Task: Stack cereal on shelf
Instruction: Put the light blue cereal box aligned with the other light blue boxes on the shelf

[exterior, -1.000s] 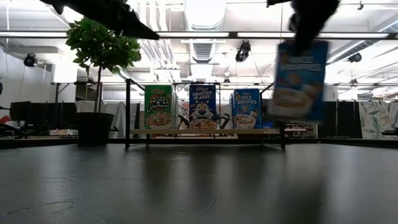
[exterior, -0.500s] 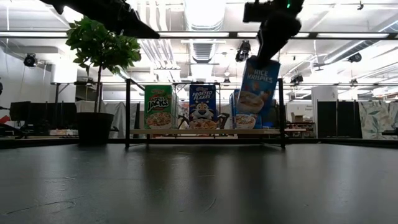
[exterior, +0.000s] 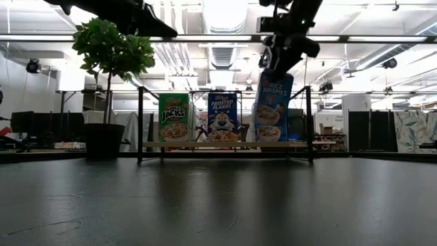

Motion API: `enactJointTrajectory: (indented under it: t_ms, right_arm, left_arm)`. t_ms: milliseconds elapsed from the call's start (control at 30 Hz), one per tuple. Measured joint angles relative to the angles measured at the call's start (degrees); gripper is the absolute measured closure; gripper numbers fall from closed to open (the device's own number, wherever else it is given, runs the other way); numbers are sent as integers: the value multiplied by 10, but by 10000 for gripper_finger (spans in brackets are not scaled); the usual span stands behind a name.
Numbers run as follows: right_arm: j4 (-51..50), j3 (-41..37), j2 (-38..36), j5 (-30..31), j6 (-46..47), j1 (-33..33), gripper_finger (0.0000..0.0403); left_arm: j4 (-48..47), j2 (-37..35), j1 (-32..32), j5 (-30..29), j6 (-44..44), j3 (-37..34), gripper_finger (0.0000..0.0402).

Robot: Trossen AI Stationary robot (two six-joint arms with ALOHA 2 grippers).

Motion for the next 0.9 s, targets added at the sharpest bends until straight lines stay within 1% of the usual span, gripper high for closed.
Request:
enactJointTrajectory:
  t_ms: [300,500,600,833,900]
  right_arm:
    - [-4,0,41,-8,-10,-30,280]
    - [-3,0,54,-12,-12,-34,277]
    - [3,0,59,-10,-13,-35,262]
    - [7,0,62,-9,-13,-38,208]
    - [7,0,60,-6,-13,-38,199]
  left_arm:
    - [19,0,0,0,12,0,400]
    - [19,0,0,0,12,0,400]
    - [19,0,0,0,12,0,400]
    - [19,0,0,0,12,0,400]
    - [19,0,0,0,12,0,400]
